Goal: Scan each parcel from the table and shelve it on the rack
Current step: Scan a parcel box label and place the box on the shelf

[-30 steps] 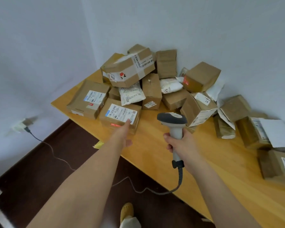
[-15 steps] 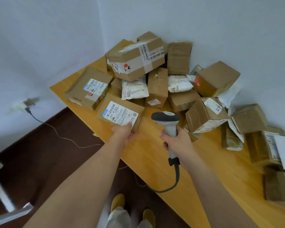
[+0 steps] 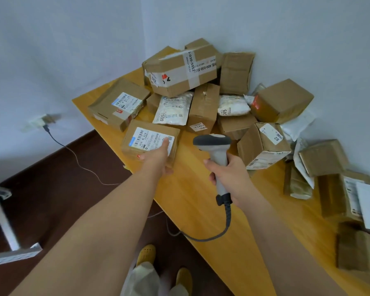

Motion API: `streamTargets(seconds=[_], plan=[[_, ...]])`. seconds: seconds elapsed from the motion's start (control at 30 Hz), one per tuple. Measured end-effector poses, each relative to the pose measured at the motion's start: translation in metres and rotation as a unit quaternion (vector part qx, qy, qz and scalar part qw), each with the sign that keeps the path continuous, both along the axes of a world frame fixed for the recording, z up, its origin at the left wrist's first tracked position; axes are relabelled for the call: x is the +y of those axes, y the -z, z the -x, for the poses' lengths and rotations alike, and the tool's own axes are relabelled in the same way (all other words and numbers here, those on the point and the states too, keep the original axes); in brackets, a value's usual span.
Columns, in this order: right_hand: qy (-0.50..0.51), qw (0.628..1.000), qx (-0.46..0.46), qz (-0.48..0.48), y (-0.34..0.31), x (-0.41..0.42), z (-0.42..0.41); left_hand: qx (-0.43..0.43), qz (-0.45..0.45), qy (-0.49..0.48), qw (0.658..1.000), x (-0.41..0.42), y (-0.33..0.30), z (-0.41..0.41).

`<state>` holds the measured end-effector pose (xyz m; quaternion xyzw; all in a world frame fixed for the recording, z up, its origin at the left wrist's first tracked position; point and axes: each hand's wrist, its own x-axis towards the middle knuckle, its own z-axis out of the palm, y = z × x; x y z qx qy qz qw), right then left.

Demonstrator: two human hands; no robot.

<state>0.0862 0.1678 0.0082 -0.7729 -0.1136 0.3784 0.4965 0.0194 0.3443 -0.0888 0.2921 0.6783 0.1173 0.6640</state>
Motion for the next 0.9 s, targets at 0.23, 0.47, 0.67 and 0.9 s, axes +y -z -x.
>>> streamTargets(seconds=[0.23,0.47,0.67,0.9], plan=[[0.013,1.000,0.008,-0.002,0.006,-0.016,-0.007,-0.046,0.031,-0.009,0.998,0.024,0.058,-0.015],[-0.015,1.000,-0.012,0.023,-0.001,-0.019,-0.002,0.010,-0.008,0.174,0.985,-0.027,0.004,0.020],[-0.017,1.000,0.011,0.012,-0.017,-0.012,0.012,0.036,-0.032,0.222,0.974,-0.055,0.001,0.049],[-0.052,0.991,0.098,-0.069,-0.049,-0.022,0.031,0.068,-0.073,0.209,0.973,-0.072,0.002,0.054]])
